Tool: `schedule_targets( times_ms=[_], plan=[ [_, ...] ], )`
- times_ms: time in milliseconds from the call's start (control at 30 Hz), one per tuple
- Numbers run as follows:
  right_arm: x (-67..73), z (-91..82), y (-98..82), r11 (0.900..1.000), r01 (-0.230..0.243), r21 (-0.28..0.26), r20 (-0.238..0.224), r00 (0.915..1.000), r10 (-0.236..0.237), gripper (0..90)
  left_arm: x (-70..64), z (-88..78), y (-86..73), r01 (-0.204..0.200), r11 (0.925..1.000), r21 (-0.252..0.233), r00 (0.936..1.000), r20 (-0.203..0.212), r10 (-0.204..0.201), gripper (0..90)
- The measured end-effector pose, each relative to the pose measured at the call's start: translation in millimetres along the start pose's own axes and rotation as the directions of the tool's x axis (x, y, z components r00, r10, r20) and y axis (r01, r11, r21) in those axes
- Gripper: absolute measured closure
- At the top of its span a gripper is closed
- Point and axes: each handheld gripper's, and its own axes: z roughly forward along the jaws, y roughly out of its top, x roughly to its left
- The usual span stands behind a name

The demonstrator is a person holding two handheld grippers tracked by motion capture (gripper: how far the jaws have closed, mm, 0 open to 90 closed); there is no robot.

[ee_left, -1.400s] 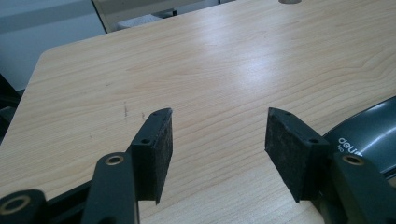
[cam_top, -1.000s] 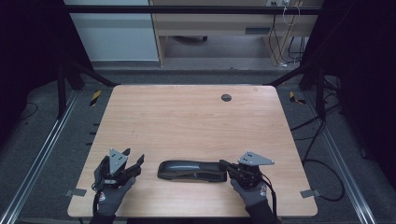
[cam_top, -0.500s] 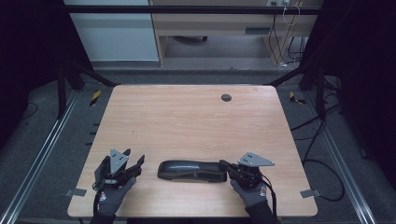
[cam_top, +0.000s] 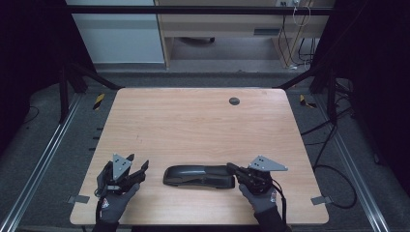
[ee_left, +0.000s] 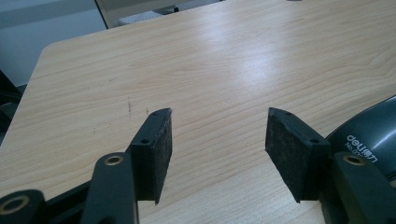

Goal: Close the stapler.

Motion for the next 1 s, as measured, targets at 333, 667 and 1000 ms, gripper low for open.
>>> schedule_targets(
  times_ms=[333, 667, 1000],
  plan=[
    [-9.2, -14.0, 7.2, 0.999, -0.015, -0.05, 0.041, 0.999, 0.017, 81.7, 1.4, 1.8, -3.4, 0.001, 0.9999, 0.012, 1.0, 0.008, -0.002, 40.8],
    [-54.3, -37.6, -6.9, 0.997, -0.062, -0.051, 0.228, 0.9711, 0.072, 50.9, 6.9, 5.8, -8.7, 0.01, 0.9991, 0.04, 0.9999, 0.004, -0.011, 42.7],
    [-90.9, -38.5, -37.6, 0.988, -0.13, 0.087, 0.35, 0.9322, 0.091, 38.4, 23.6, 13.0, -19.2, 0.033, 0.9953, 0.091, 0.999, -0.032, -0.03, 47.9]
  ],
)
